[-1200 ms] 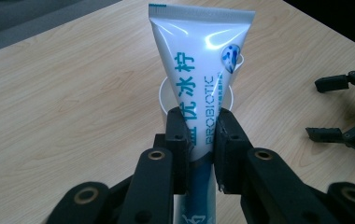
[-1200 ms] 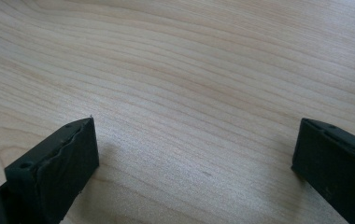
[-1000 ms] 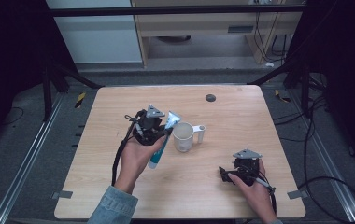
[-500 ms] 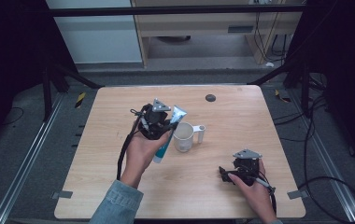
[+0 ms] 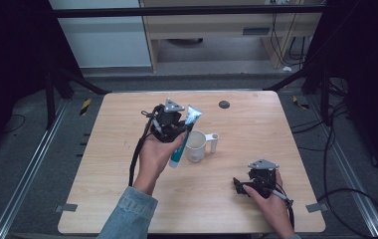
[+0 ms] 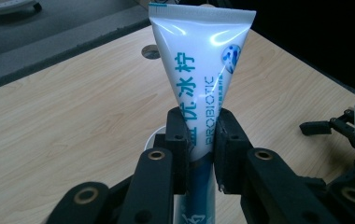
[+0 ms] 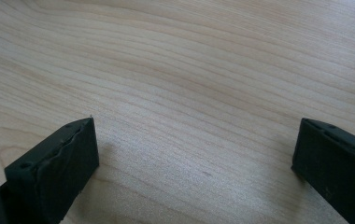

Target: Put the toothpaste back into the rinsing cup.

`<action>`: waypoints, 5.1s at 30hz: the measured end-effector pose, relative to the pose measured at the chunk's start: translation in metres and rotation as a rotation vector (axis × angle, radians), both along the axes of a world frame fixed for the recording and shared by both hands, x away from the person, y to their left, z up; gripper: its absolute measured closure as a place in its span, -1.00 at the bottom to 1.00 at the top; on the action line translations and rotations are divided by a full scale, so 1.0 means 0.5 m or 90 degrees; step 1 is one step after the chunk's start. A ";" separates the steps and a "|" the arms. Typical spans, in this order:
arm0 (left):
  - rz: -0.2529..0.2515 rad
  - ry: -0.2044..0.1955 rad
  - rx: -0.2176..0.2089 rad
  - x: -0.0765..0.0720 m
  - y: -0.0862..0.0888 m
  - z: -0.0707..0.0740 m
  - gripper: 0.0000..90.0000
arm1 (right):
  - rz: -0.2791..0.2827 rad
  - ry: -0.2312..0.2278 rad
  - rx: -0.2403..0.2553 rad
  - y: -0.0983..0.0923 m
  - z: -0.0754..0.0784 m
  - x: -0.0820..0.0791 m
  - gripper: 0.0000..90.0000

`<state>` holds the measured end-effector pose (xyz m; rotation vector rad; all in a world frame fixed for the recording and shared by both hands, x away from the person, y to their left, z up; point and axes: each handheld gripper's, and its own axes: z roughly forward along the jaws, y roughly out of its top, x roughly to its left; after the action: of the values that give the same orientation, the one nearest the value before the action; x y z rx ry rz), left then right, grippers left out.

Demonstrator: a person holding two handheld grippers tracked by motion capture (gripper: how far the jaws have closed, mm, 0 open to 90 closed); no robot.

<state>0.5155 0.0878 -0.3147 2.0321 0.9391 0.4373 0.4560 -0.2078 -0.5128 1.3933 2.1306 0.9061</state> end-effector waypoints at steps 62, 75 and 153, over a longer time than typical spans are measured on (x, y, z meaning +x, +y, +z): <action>0.010 -0.101 -0.053 0.062 -0.056 0.015 0.72 | -0.001 0.001 0.002 0.000 0.000 0.000 -0.99; 0.005 -0.103 -0.061 0.073 -0.061 0.006 0.72 | 0.000 0.001 0.002 0.000 0.001 0.000 -0.99; -0.006 -0.171 -0.090 0.067 -0.076 -0.077 0.72 | 0.001 -0.001 0.001 0.000 0.000 0.000 -0.99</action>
<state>0.5491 0.0499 -0.3534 1.7960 0.7729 0.6046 0.4559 -0.2078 -0.5127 1.3921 2.1301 0.9086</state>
